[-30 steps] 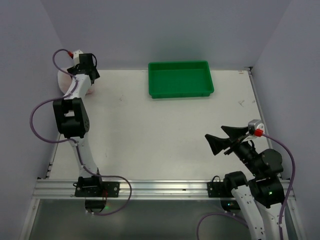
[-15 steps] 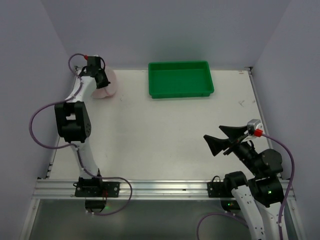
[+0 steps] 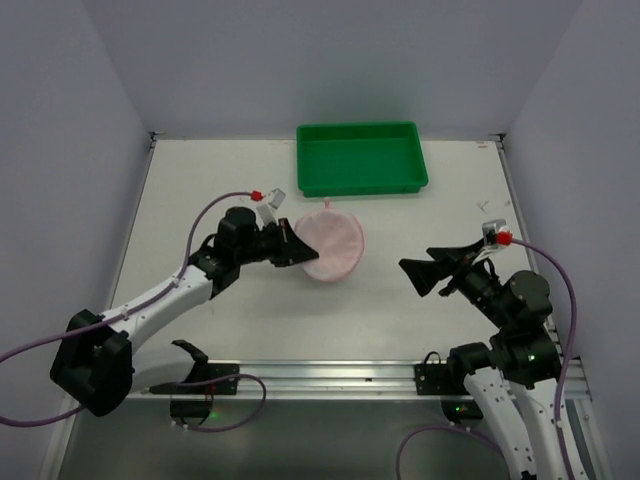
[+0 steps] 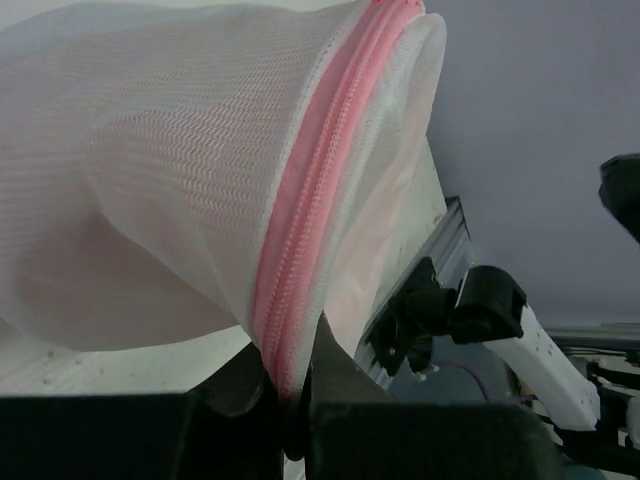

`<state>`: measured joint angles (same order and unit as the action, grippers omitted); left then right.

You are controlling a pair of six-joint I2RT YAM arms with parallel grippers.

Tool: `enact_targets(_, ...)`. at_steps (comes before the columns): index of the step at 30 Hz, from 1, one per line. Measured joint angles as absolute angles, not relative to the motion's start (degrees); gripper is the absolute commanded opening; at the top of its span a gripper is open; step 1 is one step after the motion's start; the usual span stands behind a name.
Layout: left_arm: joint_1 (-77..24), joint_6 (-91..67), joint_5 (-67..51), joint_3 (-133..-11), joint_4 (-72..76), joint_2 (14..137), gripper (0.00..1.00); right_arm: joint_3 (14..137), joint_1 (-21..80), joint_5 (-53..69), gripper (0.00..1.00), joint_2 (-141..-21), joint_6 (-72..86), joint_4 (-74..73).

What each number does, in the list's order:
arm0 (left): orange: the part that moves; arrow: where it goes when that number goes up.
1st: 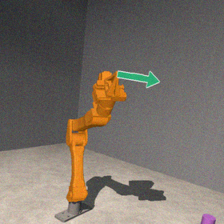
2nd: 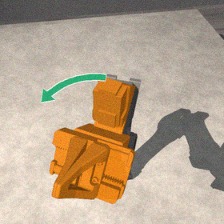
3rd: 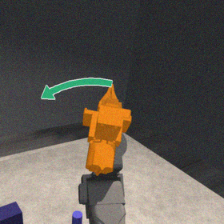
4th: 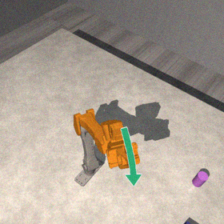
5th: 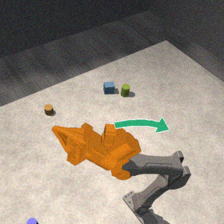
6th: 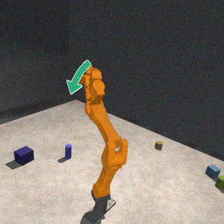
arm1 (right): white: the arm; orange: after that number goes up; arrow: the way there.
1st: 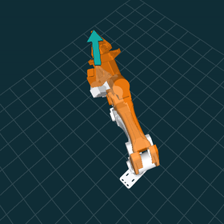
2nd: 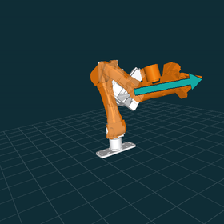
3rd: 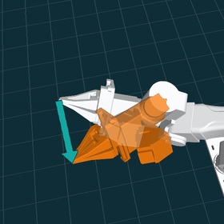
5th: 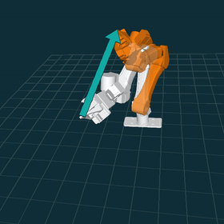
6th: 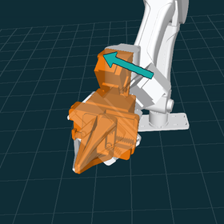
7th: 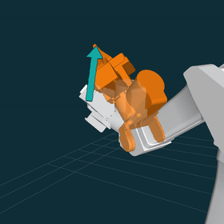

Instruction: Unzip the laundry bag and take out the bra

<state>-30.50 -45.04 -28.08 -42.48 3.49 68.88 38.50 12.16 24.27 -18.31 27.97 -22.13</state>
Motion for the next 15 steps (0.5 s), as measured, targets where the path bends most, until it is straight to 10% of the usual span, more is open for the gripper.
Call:
enact_targets(7, -31.5, -54.8, -27.3, -22.7, 14.8, 67.9, 0.19, 35.9, 12.3, 25.8, 0.95, -21.1, 29.9, -18.4)
enact_targets(15, -31.2, -54.0, -18.3, -21.2, 9.6, 60.8, 0.84, 29.6, 18.7, 24.7, 0.88, -30.3, 32.6, -14.1)
